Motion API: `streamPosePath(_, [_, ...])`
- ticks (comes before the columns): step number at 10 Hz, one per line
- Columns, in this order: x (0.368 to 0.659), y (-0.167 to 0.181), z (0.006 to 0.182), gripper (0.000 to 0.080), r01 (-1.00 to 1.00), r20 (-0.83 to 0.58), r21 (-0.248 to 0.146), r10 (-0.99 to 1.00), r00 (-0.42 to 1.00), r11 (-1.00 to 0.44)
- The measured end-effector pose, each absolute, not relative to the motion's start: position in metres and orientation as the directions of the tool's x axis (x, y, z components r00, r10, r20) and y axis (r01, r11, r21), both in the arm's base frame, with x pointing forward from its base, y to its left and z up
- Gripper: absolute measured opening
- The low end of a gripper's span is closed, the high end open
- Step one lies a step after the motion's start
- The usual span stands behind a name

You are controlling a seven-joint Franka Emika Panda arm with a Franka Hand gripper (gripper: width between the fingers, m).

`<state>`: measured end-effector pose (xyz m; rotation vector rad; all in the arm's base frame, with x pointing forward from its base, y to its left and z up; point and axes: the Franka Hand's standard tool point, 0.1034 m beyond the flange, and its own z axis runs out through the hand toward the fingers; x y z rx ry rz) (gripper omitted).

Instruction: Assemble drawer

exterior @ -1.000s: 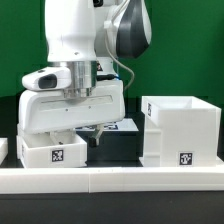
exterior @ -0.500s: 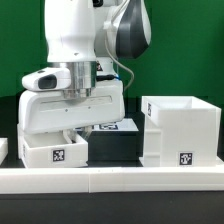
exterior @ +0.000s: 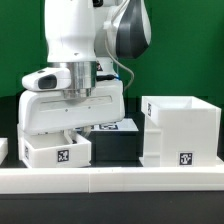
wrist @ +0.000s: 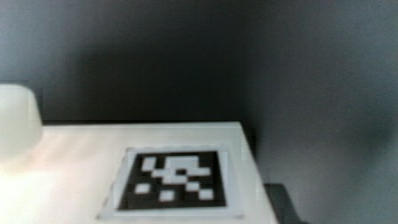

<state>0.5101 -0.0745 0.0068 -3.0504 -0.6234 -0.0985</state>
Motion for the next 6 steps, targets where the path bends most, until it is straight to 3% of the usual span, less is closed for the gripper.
streamPosePath(3, [0.508, -0.051, 0.023, 0.0041, 0.514, 0.022, -0.038, 0.514, 0.858, -0.857])
streamPosePath(6, [0.501, -0.053, 0.027, 0.0041, 0.534, 0.008, -0.052, 0.535, 0.845, -0.844])
